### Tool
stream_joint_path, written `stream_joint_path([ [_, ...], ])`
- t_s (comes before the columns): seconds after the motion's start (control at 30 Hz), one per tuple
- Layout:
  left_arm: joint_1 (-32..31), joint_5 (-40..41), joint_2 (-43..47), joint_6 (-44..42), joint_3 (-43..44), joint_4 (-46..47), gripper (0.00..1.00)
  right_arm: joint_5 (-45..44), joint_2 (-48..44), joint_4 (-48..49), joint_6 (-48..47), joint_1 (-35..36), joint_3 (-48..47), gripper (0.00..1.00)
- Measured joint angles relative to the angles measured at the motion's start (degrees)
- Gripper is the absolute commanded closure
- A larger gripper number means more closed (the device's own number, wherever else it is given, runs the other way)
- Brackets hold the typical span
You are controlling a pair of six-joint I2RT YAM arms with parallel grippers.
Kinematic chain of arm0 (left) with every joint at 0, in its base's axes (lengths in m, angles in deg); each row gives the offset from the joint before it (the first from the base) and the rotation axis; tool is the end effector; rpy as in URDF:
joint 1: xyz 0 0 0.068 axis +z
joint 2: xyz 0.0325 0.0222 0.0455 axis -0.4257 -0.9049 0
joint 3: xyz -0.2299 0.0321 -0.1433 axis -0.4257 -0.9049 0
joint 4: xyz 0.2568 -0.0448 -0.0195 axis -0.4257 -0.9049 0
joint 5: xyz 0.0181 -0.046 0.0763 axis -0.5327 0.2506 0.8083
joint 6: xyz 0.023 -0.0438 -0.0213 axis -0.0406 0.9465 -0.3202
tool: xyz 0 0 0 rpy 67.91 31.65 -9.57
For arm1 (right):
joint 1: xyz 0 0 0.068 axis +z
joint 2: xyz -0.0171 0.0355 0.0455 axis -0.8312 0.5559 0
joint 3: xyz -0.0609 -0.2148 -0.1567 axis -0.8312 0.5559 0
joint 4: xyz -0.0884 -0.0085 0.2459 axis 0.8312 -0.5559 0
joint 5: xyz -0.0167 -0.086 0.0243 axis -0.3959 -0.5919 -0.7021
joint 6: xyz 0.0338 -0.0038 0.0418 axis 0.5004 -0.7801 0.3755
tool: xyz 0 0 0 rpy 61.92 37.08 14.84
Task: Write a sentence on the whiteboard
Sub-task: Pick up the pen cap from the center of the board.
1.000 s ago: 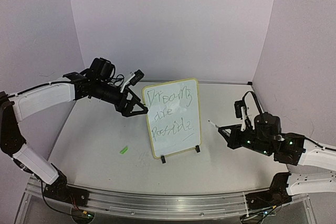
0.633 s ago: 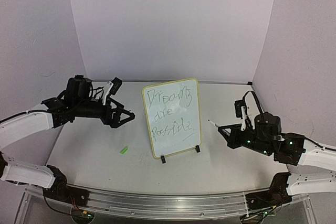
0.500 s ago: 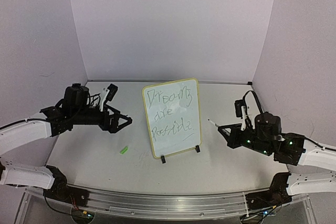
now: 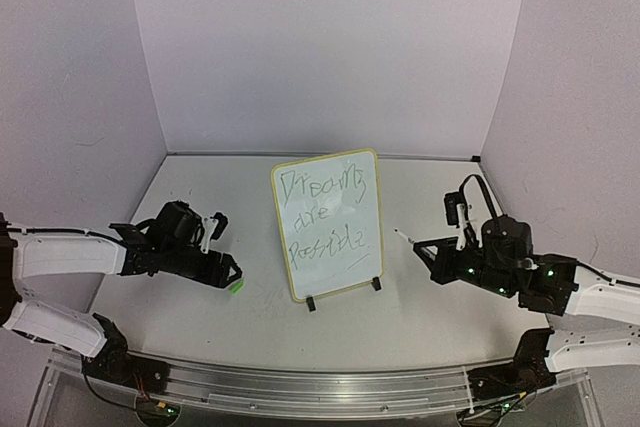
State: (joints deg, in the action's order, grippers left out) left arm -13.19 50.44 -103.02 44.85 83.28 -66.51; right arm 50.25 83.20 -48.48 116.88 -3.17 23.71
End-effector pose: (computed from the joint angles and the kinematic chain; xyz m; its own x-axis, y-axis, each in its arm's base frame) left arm 0.1781 -0.1463 0.1746 -0.7959 0.1987 -0.5719 0.4292 0.8515 -0.3014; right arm 0.1199 0.1513 0.2493 -0.5147 0.0649 -0.8549 -0.5390 0.7510 0.3815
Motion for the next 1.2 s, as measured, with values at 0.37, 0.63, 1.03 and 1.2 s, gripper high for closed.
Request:
stream_joint_path([
  [0.37,-1.31,0.65,-9.02,0.11,2.67,-0.99,0.37,-0.20,-0.03,0.41,0.04,0.00,1.17,1.00],
  [0.63,-1.98,0.32,-12.04,-0.48,3.81,-1.24,0.46,-0.26,-0.22,0.50,0.07,0.00,2.15,1.00],
  [1.03,-3.12,0.80,-15.14,-1.50,5.06,-2.21,0.63,-0.47,-1.96,0.61,0.28,0.00,3.36,1.00],
  [1.2,-3.81,2.05,-16.53,-2.13,6.38,-3.85,0.67,-0.63,-2.01,0.63,0.38,0.00,3.65,1.00],
])
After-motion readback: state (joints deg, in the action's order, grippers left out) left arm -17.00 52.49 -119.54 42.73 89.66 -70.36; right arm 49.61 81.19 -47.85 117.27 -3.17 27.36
